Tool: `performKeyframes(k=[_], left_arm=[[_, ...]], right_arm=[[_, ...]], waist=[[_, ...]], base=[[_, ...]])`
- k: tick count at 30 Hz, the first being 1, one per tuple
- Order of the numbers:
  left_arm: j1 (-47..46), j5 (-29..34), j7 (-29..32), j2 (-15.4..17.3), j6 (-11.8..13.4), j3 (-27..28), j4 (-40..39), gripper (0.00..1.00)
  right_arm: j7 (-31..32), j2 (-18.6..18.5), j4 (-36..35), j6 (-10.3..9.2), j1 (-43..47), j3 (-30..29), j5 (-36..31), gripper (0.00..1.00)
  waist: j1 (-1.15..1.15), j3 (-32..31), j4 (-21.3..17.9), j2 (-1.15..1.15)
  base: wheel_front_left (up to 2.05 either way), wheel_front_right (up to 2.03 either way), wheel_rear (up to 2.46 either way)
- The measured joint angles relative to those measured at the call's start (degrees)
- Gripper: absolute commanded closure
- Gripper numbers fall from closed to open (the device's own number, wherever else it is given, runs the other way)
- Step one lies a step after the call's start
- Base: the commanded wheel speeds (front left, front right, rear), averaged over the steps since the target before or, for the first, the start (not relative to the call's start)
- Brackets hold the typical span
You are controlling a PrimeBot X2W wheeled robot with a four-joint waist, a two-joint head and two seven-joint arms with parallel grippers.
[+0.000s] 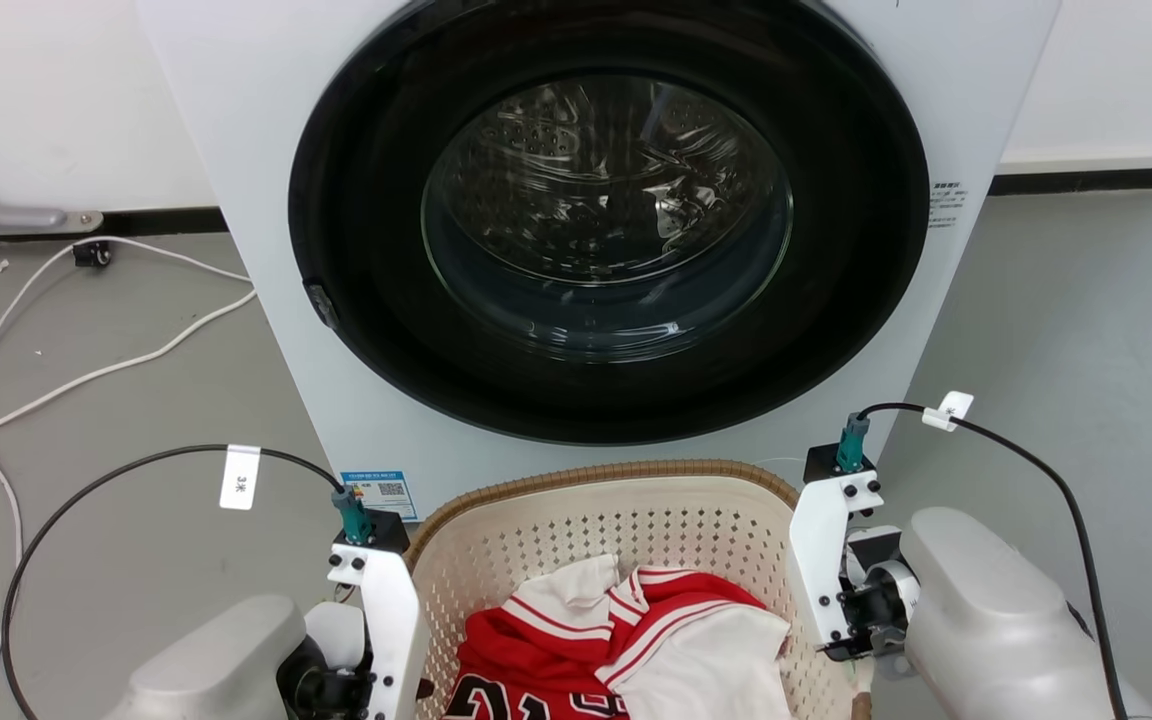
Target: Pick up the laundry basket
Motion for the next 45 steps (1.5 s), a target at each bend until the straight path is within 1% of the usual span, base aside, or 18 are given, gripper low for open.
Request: performKeyframes(k=[11, 23, 45], left_arm=[[0.5, -1.5, 0.0, -0.2, 0.0, -1.9, -0.1, 1.0], [1.2, -3.7, 0.6, -0.4, 0.0, -3.1, -0.3, 1.0], [0.0, -4.2, 0.8, -0.4, 0.0, -4.2, -0.1, 1.0]], right_arm=[[1.1, -0.8, -0.8, -0.01, 1.8, 2.0, 3.6, 1.0], [1.5, -1.6, -1.3, -0.05, 2.2, 4.7, 5.1, 1.0], [1.0, -2.2, -0.9, -0.07, 0.9, 7.3, 8.2, 1.0]], waist=[[0.0, -1.2, 0.2, 0.0], [0.01, -1.2, -0.2, 0.0], [0.01, -0.6, -0.3, 0.0]], base=[[0.0, 0.0, 0.0], [0.0, 0.0, 0.0], [0.0, 0.0, 0.0]])
